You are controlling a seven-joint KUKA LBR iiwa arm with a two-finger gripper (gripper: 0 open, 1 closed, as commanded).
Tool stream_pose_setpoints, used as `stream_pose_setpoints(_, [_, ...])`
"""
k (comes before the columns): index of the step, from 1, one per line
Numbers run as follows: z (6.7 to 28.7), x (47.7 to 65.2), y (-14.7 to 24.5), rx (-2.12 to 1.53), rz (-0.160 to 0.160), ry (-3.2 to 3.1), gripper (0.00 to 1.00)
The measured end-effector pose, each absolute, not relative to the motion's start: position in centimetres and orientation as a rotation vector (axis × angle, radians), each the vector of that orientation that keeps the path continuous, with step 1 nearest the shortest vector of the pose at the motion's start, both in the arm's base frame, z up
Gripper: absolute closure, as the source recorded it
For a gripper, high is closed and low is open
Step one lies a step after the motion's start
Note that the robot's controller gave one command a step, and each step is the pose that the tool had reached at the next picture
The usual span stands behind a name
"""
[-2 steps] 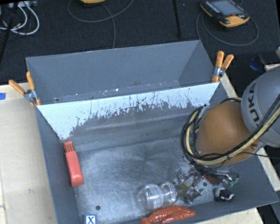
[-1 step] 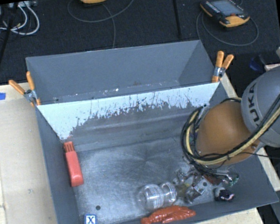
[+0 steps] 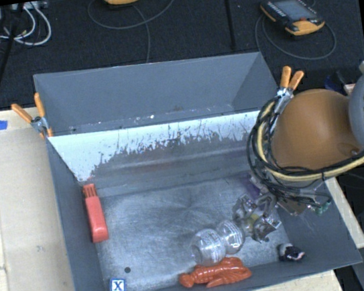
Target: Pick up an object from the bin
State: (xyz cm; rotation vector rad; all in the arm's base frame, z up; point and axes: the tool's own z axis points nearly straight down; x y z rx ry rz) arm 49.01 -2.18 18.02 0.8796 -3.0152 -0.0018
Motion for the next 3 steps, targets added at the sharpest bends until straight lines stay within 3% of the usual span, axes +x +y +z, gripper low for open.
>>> stream_pose_setpoints(1, [18.0, 49.0, -2.2, 0.881, -0.002, -3.015, 1.0])
stream_pose_setpoints(2, [22.8, 48.7, -2.7, 0.886, -0.007, -3.007, 1.0])
stream_pose_setpoints(3, [24.4, 48.8, -2.8, 0.882, -0.004, -3.01, 1.0])
